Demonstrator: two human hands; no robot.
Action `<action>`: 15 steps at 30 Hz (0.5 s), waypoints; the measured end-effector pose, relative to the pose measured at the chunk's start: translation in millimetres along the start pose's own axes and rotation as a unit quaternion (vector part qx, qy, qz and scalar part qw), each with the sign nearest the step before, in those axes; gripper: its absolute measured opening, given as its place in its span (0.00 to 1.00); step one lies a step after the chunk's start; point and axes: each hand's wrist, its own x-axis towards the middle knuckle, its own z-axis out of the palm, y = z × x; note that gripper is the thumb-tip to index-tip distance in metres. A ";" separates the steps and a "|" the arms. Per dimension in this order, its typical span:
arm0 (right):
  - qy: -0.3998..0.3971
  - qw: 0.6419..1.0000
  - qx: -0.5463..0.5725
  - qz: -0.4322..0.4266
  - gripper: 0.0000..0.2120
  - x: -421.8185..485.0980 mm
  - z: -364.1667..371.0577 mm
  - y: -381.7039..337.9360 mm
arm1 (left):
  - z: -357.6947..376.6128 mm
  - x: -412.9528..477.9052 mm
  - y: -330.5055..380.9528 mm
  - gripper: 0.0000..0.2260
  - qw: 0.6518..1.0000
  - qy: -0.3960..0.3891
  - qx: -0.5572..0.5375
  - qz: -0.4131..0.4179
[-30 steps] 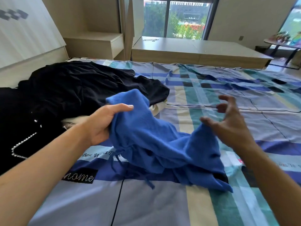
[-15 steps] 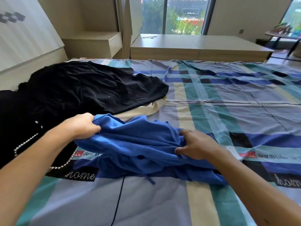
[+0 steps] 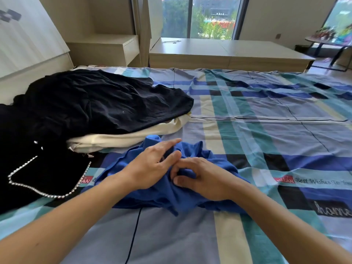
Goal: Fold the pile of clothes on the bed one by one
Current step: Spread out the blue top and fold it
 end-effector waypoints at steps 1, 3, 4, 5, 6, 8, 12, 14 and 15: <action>-0.026 0.999 -0.034 0.017 0.03 -3.0 0.7 3.2 | 0.0 0.9 -2.4 0.28 0.997 -0.040 0.063 -0.013; -0.080 0.981 -0.159 0.083 0.04 -9.4 1.1 11.5 | 0.5 0.7 -6.0 0.29 0.964 -0.103 0.240 -0.038; -0.102 0.962 -0.218 0.127 0.06 -12.2 -0.9 13.4 | 0.1 0.8 -6.7 0.27 0.942 -0.117 0.311 -0.040; -0.116 0.946 -0.254 0.167 0.08 -14.0 -4.0 14.5 | -1.2 1.4 -7.1 0.23 0.929 -0.121 0.349 -0.035; -0.130 0.932 -0.271 0.205 0.10 -15.7 -7.6 13.6 | -3.9 1.9 -7.3 0.18 0.924 -0.121 0.362 -0.030; -0.158 0.902 -0.287 0.282 0.15 -16.8 -15.7 9.9 | -15.5 2.1 -7.1 0.10 0.918 -0.124 0.374 -0.045; -0.201 0.839 -0.322 0.389 0.22 -16.8 -27.5 5.7 | -52.0 -6.8 -1.5 0.09 0.864 -0.201 0.437 -0.152; -0.162 0.844 -0.337 0.385 0.19 -14.9 -29.5 5.5 | -55.8 -13.5 0.9 0.11 0.830 -0.212 0.479 -0.191; -0.119 0.854 -0.335 0.379 0.19 -12.8 -28.9 6.4 | -51.5 -15.7 2.9 0.14 0.827 -0.192 0.492 -0.191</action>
